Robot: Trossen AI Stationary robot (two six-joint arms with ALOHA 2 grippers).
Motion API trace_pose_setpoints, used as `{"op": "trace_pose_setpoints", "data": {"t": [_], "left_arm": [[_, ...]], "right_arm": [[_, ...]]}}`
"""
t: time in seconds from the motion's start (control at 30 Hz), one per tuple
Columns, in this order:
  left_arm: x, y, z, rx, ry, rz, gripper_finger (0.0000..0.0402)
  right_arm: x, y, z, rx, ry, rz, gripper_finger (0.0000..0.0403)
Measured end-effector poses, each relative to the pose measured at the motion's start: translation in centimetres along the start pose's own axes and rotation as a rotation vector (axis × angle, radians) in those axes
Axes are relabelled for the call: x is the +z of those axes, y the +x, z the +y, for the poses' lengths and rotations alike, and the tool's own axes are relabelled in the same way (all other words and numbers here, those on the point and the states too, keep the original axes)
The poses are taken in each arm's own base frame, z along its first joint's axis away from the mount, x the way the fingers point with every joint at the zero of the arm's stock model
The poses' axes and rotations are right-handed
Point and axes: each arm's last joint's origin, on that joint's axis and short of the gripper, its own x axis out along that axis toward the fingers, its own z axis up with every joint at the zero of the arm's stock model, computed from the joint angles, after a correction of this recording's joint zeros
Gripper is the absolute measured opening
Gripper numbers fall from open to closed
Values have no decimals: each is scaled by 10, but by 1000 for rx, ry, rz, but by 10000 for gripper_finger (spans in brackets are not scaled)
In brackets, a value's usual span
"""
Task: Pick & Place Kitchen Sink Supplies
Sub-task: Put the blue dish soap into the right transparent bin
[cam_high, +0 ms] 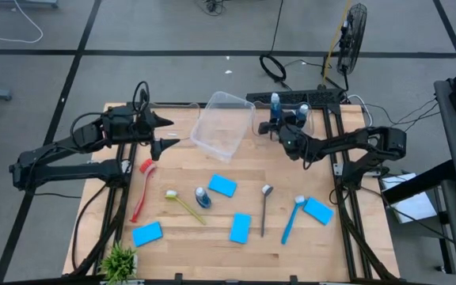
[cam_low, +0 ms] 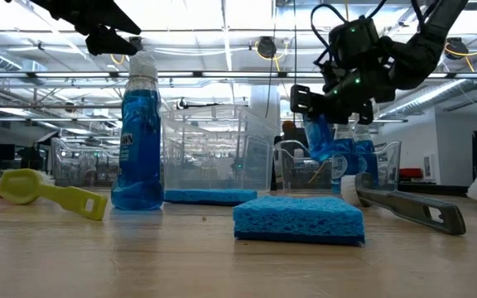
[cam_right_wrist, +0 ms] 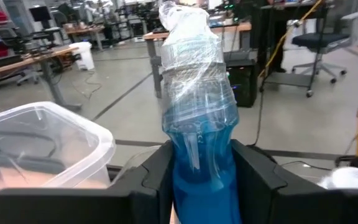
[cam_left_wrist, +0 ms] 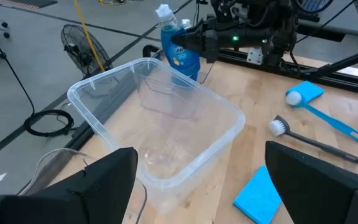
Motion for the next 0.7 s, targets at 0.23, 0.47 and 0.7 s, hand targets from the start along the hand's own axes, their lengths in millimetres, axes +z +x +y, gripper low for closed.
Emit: {"op": "trace_pose_setpoints", "data": {"t": [0.23, 0.47, 0.7], "left_arm": [[0, 0, 0, 0, 0, 0, 349], [0, 0, 0, 1, -1, 0, 349], [0, 0, 0, 1, 0, 0, 349]], "right_arm": [[-9, 13, -6, -12, 39, 20, 116], [-15, 18, -3, -1, 32, -17, 116], [-17, 19, -3, -7, -25, -6, 116]]}}
